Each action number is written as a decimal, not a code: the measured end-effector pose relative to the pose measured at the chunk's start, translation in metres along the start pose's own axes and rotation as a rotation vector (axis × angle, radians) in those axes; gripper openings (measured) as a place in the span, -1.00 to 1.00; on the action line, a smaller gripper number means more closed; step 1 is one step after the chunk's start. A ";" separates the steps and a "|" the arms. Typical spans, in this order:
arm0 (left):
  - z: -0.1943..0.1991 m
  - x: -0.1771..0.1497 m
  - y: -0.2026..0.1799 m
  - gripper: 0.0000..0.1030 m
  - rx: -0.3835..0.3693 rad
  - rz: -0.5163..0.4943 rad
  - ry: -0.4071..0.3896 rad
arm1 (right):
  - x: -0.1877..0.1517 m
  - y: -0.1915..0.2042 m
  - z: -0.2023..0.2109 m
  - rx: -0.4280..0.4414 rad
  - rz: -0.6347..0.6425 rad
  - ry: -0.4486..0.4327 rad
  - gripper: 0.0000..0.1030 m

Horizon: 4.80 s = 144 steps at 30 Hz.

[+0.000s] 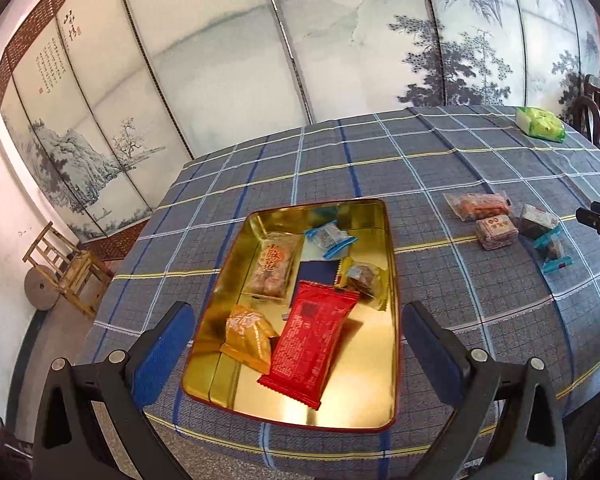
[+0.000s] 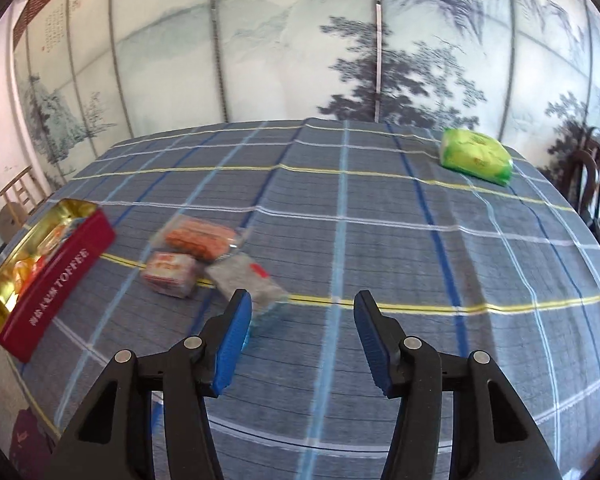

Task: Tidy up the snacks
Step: 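Grasp the white printed cake box with the left gripper, then carry the cake box toward the tin with the left gripper while the right grasps the teal-wrapped candy, then lower the cake box into the tin and open the left gripper while the right holds the teal candy, then lower the teal-wrapped candy into the tin and open the right gripper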

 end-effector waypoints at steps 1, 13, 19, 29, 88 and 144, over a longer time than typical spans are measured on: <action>-0.001 0.002 -0.007 0.98 -0.013 -0.011 0.004 | -0.002 -0.014 -0.003 -0.020 -0.019 0.009 0.08; -0.019 0.023 -0.095 0.98 -0.224 -0.161 0.072 | -0.018 -0.083 -0.030 -0.083 -0.126 0.070 0.18; -0.053 0.048 -0.130 0.98 -0.401 -0.107 0.174 | -0.018 -0.077 -0.032 -0.051 -0.105 0.071 0.20; -0.132 0.077 -0.169 0.98 -0.490 0.029 0.286 | -0.021 -0.076 -0.030 -0.002 -0.112 0.059 0.22; -0.024 0.003 0.042 -0.16 -0.268 0.298 0.106 | -0.015 -0.040 0.004 0.074 -0.196 0.000 -0.49; 0.002 -0.006 0.003 0.48 0.020 0.027 -0.066 | -0.003 -0.011 0.030 0.118 -0.177 -0.021 -0.49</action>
Point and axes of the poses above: each gripper's, at about its wrist camera, not at the fingertips, and z roughly against the way its jaws point, y to its left, x to its top, the point moved 4 cm from there along -z, roughly the way its jaws point, and after that the axes turned 4 degrees about -x, right-handed, at the moved point
